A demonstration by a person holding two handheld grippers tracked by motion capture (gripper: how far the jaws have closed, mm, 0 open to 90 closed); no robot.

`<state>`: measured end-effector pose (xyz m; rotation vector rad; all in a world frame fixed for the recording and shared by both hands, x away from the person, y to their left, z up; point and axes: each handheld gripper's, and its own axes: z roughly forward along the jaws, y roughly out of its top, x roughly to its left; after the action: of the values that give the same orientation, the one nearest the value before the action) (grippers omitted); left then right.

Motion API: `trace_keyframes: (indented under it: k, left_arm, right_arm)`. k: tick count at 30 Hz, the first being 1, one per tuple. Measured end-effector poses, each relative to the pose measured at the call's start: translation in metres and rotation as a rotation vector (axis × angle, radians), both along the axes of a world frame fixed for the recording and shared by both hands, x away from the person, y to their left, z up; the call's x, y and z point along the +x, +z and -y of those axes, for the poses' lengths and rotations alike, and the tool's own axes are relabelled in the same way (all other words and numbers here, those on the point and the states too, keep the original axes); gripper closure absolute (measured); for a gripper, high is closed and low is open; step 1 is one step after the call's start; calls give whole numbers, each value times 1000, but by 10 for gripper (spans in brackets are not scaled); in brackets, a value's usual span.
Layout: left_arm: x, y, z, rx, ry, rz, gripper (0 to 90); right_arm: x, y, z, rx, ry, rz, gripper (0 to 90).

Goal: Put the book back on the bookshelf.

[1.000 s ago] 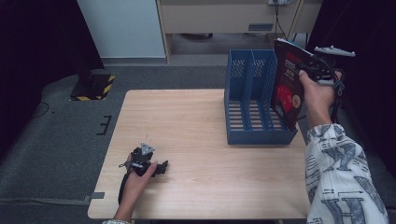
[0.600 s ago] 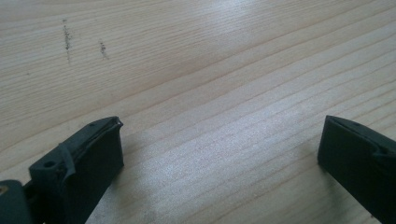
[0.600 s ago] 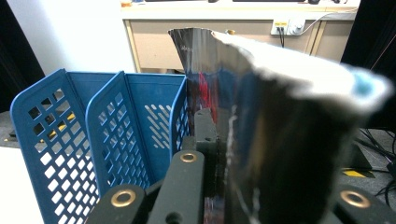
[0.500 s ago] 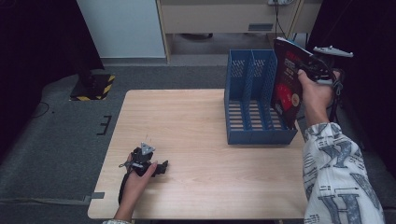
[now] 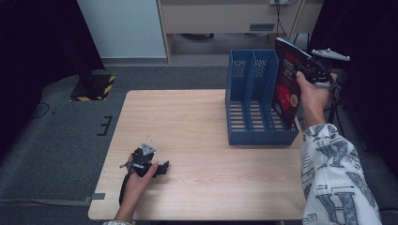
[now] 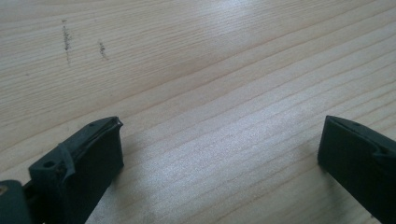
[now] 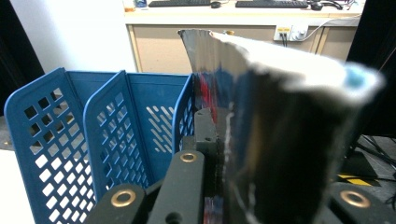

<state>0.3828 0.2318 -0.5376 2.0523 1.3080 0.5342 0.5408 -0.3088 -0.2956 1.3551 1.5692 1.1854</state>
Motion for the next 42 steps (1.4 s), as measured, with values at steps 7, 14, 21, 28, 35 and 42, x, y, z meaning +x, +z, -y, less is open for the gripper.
trace_keyframes:
  k: [7,14,21,28,35,42]
  left_arm:
    - [0,0,0,0,0,0,0]
    - [0,0,0,6,-5,-3,0]
    - [0,0,0,6,-5,-3,0]
    - [0,0,0,6,-5,-3,0]
    - [0,0,0,6,-5,-3,0]
    - [0,0,0,7,-5,-2,0]
  right_arm:
    - [-2,-7,2,7,2,11,870]
    - [-2,-16,3,10,10,20,870]
    - [-3,-24,4,13,12,24,870]
    - [-6,-32,2,5,19,16,870]
    - [-8,-46,4,18,17,3,869]
    - [-14,-48,1,11,45,3,850]
